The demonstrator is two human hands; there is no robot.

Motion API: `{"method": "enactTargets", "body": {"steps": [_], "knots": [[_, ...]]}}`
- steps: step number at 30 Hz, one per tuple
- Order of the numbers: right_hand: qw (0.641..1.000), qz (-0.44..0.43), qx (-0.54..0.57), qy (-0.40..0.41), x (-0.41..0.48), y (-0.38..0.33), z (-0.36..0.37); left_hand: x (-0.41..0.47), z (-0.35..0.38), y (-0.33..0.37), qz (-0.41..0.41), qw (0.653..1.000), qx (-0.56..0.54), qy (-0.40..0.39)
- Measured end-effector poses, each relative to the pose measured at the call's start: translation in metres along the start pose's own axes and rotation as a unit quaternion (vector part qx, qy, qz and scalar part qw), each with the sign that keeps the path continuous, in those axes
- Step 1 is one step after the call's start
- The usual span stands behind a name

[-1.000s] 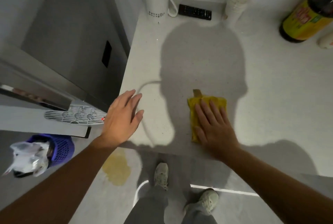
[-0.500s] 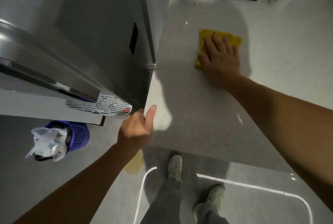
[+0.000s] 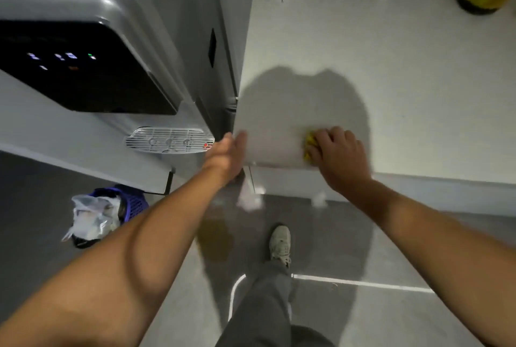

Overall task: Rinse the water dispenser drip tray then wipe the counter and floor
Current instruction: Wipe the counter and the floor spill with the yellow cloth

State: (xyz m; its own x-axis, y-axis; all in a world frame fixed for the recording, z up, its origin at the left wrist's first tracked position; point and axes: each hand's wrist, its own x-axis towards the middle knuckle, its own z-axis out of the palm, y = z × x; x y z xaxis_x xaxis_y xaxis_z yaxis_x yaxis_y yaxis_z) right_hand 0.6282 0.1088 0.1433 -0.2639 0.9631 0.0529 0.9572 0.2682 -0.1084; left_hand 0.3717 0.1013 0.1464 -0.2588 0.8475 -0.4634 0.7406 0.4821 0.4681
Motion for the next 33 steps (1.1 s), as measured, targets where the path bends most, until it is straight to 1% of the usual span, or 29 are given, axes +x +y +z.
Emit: {"method": "enactTargets", "body": {"steps": [3, 5, 6, 8, 10, 14, 16, 17, 20, 22, 24, 26, 27, 29, 33], "knots": [[0.997, 0.051, 0.056, -0.018, -0.04, 0.011, -0.003, -0.051, -0.002, -0.033, 0.033, 0.997, 0.048, -0.055], [0.987, 0.093, 0.121, -0.042, -0.079, 0.008, 0.002, -0.09, -0.003, -0.068, 0.046, 0.985, 0.104, -0.131], [0.978, 0.126, 0.155, -0.067, -0.104, 0.001, 0.005, -0.11, -0.003, -0.088, 0.041, 0.977, 0.113, -0.176], [0.946, 0.201, 0.229, -0.113, -0.158, -0.021, 0.015, -0.142, -0.001, -0.129, 0.008, 0.963, 0.09, -0.253], [0.9, 0.277, 0.306, -0.143, -0.206, -0.055, 0.026, -0.165, 0.003, -0.169, -0.025, 0.955, 0.078, -0.286], [0.81, 0.386, 0.404, -0.18, -0.268, -0.135, 0.057, -0.19, 0.003, -0.25, -0.043, 0.953, 0.077, -0.291], [0.773, 0.432, 0.426, -0.185, -0.28, -0.177, 0.079, -0.189, 0.004, -0.289, -0.036, 0.955, 0.096, -0.277], [0.76, 0.445, 0.436, -0.184, -0.284, -0.198, 0.092, -0.186, 0.005, -0.309, -0.029, 0.957, 0.114, -0.267], [0.749, 0.459, 0.443, -0.178, -0.285, -0.258, 0.131, -0.166, 0.009, -0.372, -0.006, 0.958, 0.154, -0.241], [0.741, 0.465, 0.449, -0.182, -0.279, -0.293, 0.158, -0.144, 0.013, -0.414, -0.005, 0.957, 0.161, -0.243], [0.721, 0.486, 0.453, -0.196, -0.272, -0.32, 0.189, -0.12, 0.022, -0.456, -0.015, 0.954, 0.157, -0.254], [0.694, 0.503, 0.463, -0.226, -0.265, -0.34, 0.221, -0.096, 0.037, -0.497, -0.02, 0.953, 0.156, -0.259], [0.688, 0.503, 0.464, -0.242, -0.263, -0.347, 0.239, -0.084, 0.047, -0.516, -0.02, 0.952, 0.156, -0.264], [0.69, 0.495, 0.458, -0.264, -0.261, -0.356, 0.278, -0.061, 0.069, -0.552, -0.02, 0.949, 0.16, -0.27], [0.692, 0.483, 0.457, -0.281, -0.264, -0.358, 0.377, -0.009, 0.127, -0.618, -0.022, 0.954, 0.162, -0.252]]}}
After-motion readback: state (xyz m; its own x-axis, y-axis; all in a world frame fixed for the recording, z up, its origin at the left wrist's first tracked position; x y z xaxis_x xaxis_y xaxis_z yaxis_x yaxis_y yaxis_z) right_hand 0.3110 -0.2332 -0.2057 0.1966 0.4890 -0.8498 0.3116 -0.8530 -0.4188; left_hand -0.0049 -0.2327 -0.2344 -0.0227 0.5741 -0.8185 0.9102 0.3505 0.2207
